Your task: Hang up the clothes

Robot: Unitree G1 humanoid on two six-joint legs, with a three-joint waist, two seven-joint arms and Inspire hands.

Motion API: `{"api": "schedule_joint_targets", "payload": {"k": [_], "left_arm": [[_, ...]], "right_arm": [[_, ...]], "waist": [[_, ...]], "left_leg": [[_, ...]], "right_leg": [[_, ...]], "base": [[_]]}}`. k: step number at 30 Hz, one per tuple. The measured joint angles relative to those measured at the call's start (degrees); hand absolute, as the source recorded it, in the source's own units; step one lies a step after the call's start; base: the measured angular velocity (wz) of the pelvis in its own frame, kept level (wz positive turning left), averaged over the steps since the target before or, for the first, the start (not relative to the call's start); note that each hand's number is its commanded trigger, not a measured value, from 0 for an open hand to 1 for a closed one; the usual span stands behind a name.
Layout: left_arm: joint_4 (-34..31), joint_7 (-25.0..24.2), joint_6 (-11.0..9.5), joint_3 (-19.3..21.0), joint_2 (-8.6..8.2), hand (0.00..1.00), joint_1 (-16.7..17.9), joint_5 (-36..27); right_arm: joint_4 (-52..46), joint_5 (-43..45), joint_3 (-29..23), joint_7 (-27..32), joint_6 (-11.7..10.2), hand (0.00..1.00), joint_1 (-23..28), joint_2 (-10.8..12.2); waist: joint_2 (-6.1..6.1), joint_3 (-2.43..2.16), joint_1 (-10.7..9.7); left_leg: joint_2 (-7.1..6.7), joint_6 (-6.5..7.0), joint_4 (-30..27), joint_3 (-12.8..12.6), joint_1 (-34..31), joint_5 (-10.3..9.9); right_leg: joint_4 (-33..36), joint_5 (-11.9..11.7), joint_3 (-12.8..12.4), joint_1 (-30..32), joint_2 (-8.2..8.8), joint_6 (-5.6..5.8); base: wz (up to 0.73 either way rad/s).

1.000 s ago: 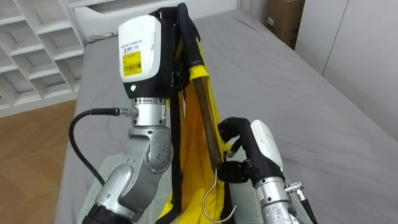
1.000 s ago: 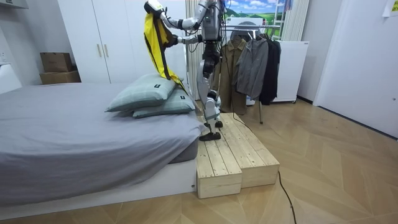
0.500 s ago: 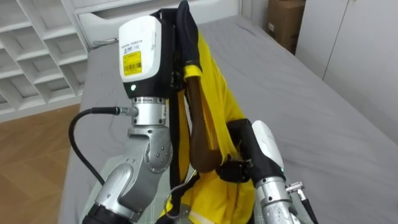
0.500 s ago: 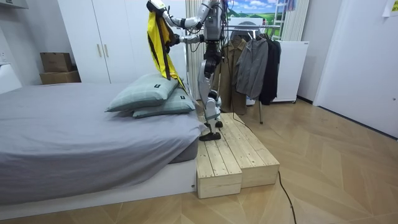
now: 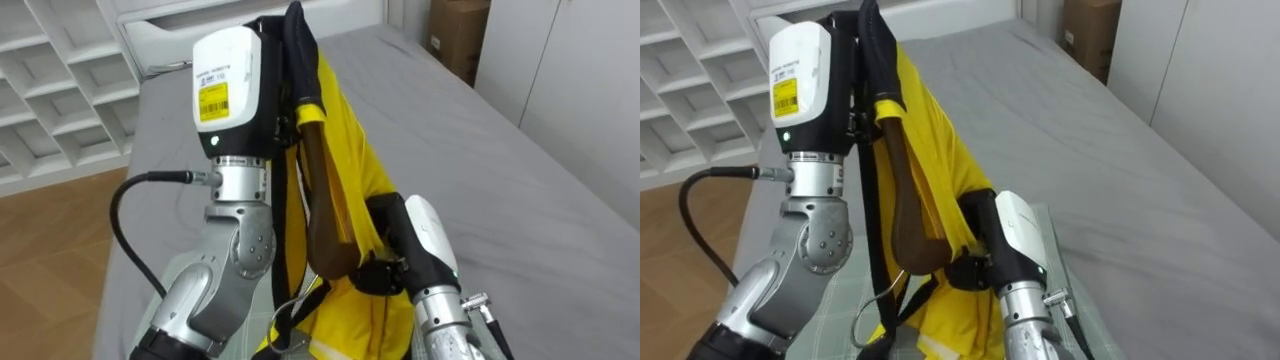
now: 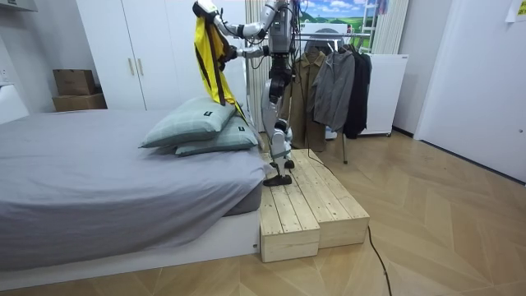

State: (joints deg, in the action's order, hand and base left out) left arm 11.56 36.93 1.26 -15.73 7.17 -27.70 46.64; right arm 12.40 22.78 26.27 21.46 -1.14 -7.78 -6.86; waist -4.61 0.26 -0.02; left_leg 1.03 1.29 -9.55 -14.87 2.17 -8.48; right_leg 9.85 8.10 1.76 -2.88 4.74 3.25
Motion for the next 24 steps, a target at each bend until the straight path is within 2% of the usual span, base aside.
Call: {"api": "schedule_joint_targets", "payload": {"k": [4, 5, 6, 7, 10, 15, 19, 24], "left_arm": [[0.01, -1.19, 0.02, -0.12, -0.08, 1.0, 0.02, -1.06], [0.02, -1.43, 0.03, -0.13, -0.06, 0.83, 0.07, -1.06], [0.04, -1.52, 0.03, -0.13, -0.05, 0.34, 0.44, -1.09], [0.04, -1.53, 0.03, -0.12, -0.04, 0.0, 0.72, -1.17], [0.06, -2.04, 0.04, 0.12, 0.04, 0.0, 2.46, -2.11], [0.02, -3.05, 0.37, 1.3, 0.19, 0.0, 7.54, -2.08], [0.02, -3.88, 0.39, 2.3, 0.49, 0.0, 8.63, -2.08], [0.04, -3.97, -0.14, 2.59, 2.03, 0.0, 12.72, -2.23]], "right_arm": [[0.0, -0.02, 1.25, -1.71, -0.51, 1.0, 0.0, -1.33], [0.01, -0.4, 1.31, -2.59, -0.73, 1.0, 0.01, -1.43], [0.12, -0.67, 1.32, -3.09, -0.79, 1.0, 0.1, -1.55], [0.12, -0.78, 1.31, -3.35, -0.84, 1.0, 0.25, -1.67], [0.12, -2.49, 1.31, -5.67, -1.49, 1.0, 0.98, -2.6], [0.08, -4.58, 0.62, -10.28, -2.06, 1.0, 3.63, -2.87], [-0.1, -6.16, -1.71, -12.18, -2.46, 1.0, 3.85, -2.66], [-0.04, -16.54, -6.54, -13.57, -2.5, 1.0, 5.71, -2.56]], "waist": [[0.23, 0.04, -0.03], [0.27, 0.07, -0.12], [0.32, 0.1, -0.23], [0.35, 0.11, -0.28], [0.95, 0.43, -0.64], [2.41, 0.08, -1.71], [2.57, -0.11, -1.76], [2.44, -0.13, -1.84]], "left_leg": [[0.06, 0.0, 0.1, -0.22, 0.2, 0.0], [0.05, 0.0, 0.12, -0.29, 0.25, 0.0], [0.05, 0.0, 0.15, -0.37, 0.45, 0.0], [0.05, 0.0, 0.15, -0.38, 0.57, 0.0], [0.06, -0.01, 0.25, -0.42, 1.06, 0.0], [0.14, -0.06, 0.37, -0.64, 0.95, -0.04], [0.17, -0.05, 0.26, -0.67, 0.72, -0.03], [0.33, -0.26, 0.54, -0.64, 2.23, -0.19]], "right_leg": [[-0.05, 0.0, -0.03, -0.06, -0.04, 0.0], [-0.06, 0.0, -0.06, -0.1, -0.04, 0.0], [-0.06, 0.0, -0.11, -0.28, -0.04, 0.0], [-0.05, 0.0, -0.1, -0.4, -0.04, 0.0], [-0.15, 0.01, -0.09, -0.86, -0.04, 0.01], [-0.32, 0.04, -0.03, -0.62, -0.12, 0.04], [-0.24, 0.02, -0.09, -0.32, -0.12, 0.03], [-0.31, 0.0, -0.03, -1.78, -0.28, -0.01]], "base": [[-0.03], [-0.03], [0.0], [0.0], [0.0], [-0.03], [-0.02], [0.0]]}}
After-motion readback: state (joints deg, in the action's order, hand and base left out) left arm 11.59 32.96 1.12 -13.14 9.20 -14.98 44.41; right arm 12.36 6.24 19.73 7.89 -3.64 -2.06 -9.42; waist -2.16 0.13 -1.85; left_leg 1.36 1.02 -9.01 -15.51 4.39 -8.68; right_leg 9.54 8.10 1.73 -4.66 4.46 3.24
